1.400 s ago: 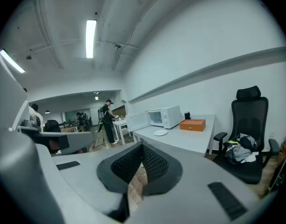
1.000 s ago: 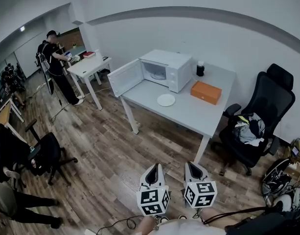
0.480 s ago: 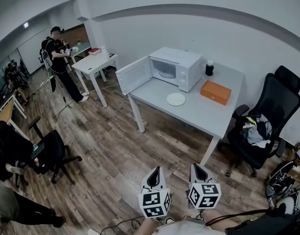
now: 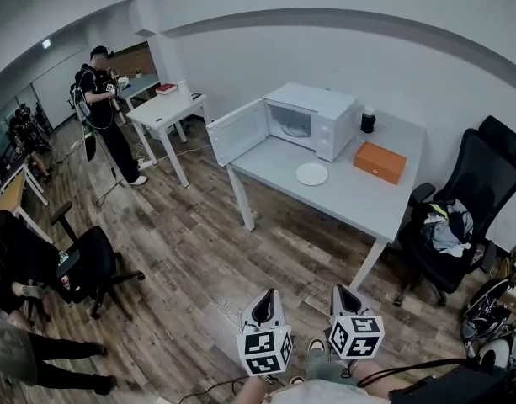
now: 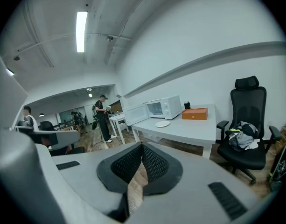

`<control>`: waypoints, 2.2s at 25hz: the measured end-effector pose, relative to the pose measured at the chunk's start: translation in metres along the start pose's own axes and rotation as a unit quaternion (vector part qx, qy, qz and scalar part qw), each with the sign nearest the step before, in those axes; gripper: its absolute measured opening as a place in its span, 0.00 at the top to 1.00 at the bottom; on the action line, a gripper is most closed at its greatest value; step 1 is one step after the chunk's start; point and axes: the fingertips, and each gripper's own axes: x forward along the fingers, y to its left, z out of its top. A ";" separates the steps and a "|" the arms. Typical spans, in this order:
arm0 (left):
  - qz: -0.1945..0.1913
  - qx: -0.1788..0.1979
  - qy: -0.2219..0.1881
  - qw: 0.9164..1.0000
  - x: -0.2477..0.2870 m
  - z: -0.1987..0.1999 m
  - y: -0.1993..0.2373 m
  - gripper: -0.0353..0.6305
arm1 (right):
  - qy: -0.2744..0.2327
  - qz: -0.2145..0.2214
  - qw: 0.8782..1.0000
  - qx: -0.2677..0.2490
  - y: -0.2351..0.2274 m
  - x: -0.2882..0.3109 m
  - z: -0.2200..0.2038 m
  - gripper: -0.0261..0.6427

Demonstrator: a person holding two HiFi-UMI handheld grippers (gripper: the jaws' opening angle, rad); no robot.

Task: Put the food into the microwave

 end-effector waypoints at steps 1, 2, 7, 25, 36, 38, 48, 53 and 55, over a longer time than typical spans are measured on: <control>0.001 -0.001 0.001 1.000 0.002 0.000 0.001 0.94 | 0.002 0.001 1.000 -0.001 0.001 0.003 0.000 0.94; 0.001 -0.003 0.002 1.000 0.004 0.000 0.003 0.94 | 0.003 0.003 1.000 -0.003 0.002 0.006 0.000 0.94; 0.003 -0.008 0.007 1.000 0.022 -0.001 0.012 0.94 | 0.005 0.007 1.000 -0.005 0.003 0.028 0.004 0.94; 0.008 0.006 0.019 1.000 0.138 0.031 0.034 0.94 | 0.010 0.010 1.000 0.005 -0.027 0.141 0.050 0.94; 0.029 -0.001 0.025 0.999 0.195 0.045 0.058 0.94 | 0.019 0.031 0.999 -0.001 -0.031 0.205 0.073 0.94; 0.034 -0.003 0.024 0.999 0.204 0.050 0.065 0.94 | 0.019 0.035 0.999 -0.004 -0.029 0.217 0.077 0.94; 0.034 0.000 0.018 0.999 0.255 0.071 0.076 0.94 | 0.020 0.041 0.999 -0.015 -0.037 0.262 0.100 0.94; 0.028 0.007 0.019 0.999 0.277 0.077 0.076 0.94 | 0.022 0.037 0.999 -0.017 -0.047 0.283 0.108 0.94; 0.028 0.006 0.021 0.999 0.285 0.078 0.077 0.94 | 0.022 0.037 0.999 -0.016 -0.048 0.290 0.110 0.94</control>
